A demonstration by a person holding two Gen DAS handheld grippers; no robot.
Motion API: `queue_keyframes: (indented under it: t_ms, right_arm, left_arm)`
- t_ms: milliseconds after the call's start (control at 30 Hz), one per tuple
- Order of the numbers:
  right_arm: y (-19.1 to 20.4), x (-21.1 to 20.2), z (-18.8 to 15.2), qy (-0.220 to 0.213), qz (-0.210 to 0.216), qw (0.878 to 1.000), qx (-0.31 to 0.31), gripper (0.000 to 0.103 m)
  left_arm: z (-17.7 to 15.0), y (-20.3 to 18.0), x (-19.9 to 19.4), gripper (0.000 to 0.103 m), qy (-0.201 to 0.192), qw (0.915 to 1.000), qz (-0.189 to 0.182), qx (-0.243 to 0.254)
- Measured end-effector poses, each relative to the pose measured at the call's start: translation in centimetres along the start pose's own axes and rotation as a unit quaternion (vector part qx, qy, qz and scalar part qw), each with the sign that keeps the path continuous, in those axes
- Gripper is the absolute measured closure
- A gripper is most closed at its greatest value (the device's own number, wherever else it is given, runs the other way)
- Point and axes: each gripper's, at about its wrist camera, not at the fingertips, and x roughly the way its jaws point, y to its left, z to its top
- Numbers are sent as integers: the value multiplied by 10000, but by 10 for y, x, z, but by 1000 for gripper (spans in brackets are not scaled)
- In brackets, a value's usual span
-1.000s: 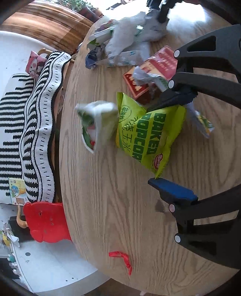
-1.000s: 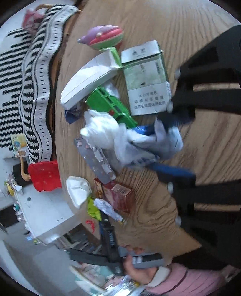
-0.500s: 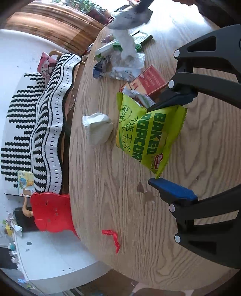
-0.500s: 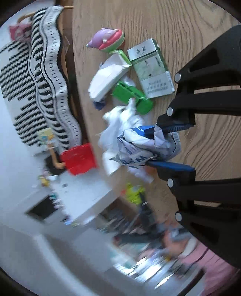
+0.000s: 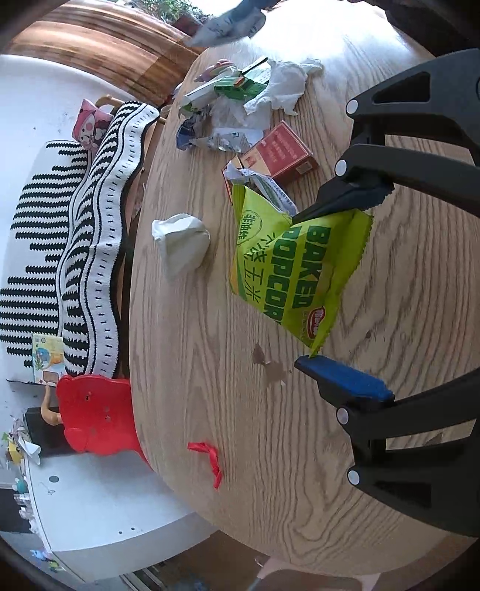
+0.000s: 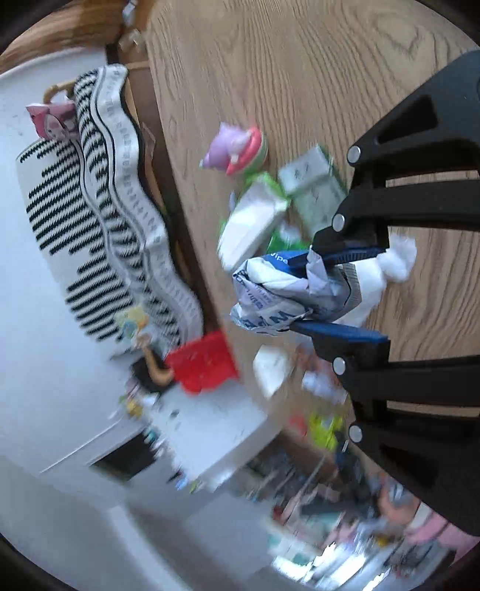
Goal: Collect trash
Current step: 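Carry the popcorn bag and crumpled paper to the black bin and release both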
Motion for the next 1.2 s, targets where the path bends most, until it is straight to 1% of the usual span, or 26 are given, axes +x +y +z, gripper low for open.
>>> queue_keyframes:
  t_ms: [33,100,167,300,833,933,1000,1033,1100,1133,1200]
  right_arm:
    - [0,4,-2,76,-99,9999,-29,74]
    - [-3,12,-3,221,-163,9996,24,74]
    - [-5,16,-6,270,-186,9994,91,74]
    - [-12,16,-9,268,-196,9992,244,74]
    - [-11,22,-12,491,-334,9980,230,74]
    - [-11,20,-12,456,-500,9976,140,74]
    - [-9,13,-11,350,-687,9970,10,74]
    - [-8,4,-10,228,-741,9970,-31,74]
    - [-8,-21,-6,-99,-775,9969,-18,74]
    - [-10,-37,-4,-276,-798,9964,39,74]
    - [-19,-69,-4,-574,-748,9953,198,74]
  left_arm:
    - [0,0,1,34,10,10000,1,18]
    - [-1,2,2,34,22,10000,9,38]
    - [-2,3,3,34,36,10000,28,33]
    - [-3,7,5,34,61,10000,55,14]
    - [-3,7,8,34,46,10000,37,-8]
    - [2,2,5,34,-13,10000,-48,-56]
    - [6,-12,-4,34,-112,9998,-135,-17]
    - [7,-24,-10,34,-206,9997,-111,91]
    - [9,-63,-27,34,-421,9977,-107,528]
    - [8,-78,-34,34,-485,9966,-179,646]
    - [5,-121,-46,34,-508,9925,-596,943]
